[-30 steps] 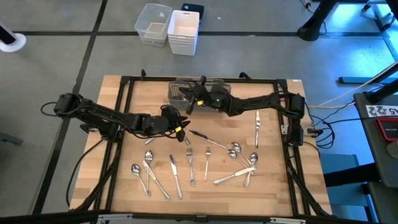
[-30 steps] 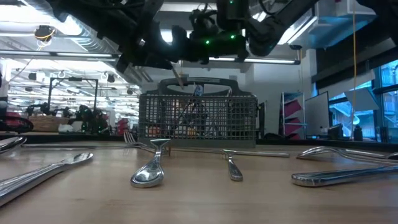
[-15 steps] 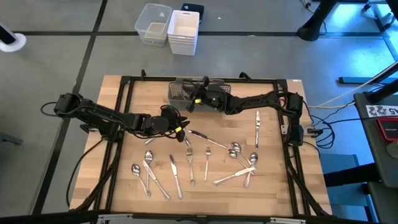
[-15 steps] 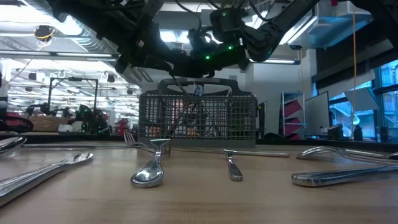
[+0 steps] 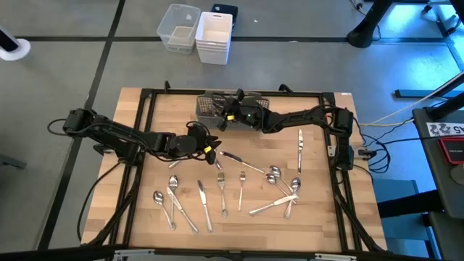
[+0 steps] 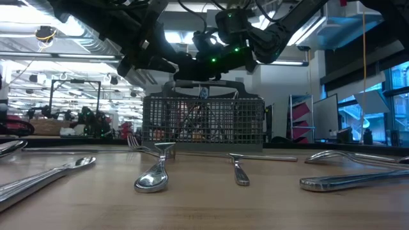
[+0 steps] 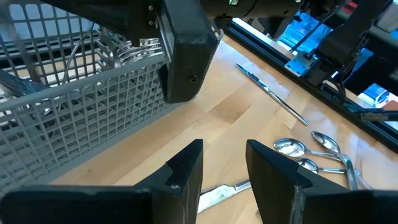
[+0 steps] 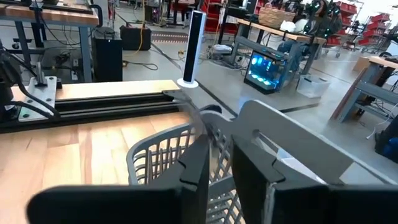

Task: Sort silverware
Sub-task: Put the silver fork into the gray silverware organizer, then put the silver spoon into the gray silverware organizer

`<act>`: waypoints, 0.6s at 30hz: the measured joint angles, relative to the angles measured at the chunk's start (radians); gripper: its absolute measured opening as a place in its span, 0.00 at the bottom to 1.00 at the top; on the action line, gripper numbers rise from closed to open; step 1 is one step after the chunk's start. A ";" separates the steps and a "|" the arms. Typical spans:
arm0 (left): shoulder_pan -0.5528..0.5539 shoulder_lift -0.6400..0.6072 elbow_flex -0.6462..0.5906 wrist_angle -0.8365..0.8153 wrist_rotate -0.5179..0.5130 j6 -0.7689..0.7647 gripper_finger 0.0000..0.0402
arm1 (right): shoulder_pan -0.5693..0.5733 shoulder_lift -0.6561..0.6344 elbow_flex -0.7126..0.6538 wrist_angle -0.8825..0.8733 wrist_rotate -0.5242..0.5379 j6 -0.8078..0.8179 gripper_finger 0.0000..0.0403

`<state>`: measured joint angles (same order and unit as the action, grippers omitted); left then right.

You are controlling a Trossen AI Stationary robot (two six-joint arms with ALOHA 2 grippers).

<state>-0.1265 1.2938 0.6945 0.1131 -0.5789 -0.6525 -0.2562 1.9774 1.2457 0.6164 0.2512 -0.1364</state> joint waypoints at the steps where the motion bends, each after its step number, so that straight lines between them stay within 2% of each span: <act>1: 0.000 0.000 0.000 0.000 0.000 0.000 0.29 | 0.000 0.000 0.000 -0.013 0.000 0.000 0.17; 11: 0.000 0.000 0.000 0.000 0.000 -0.006 0.29 | 0.001 -0.015 -0.001 -0.090 0.078 -0.031 0.17; 14: 0.000 -0.001 0.000 -0.001 0.000 -0.055 0.29 | 0.001 -0.061 -0.001 -0.100 0.080 -0.049 0.17; 18: 0.010 -0.033 0.000 -0.053 0.000 -0.193 0.29 | 0.002 -0.145 -0.001 -0.157 0.080 -0.052 0.17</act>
<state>-0.1163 1.2605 0.6949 0.0601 -0.5790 -0.8453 -0.2546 1.8321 1.2449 0.4589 0.3313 -0.1886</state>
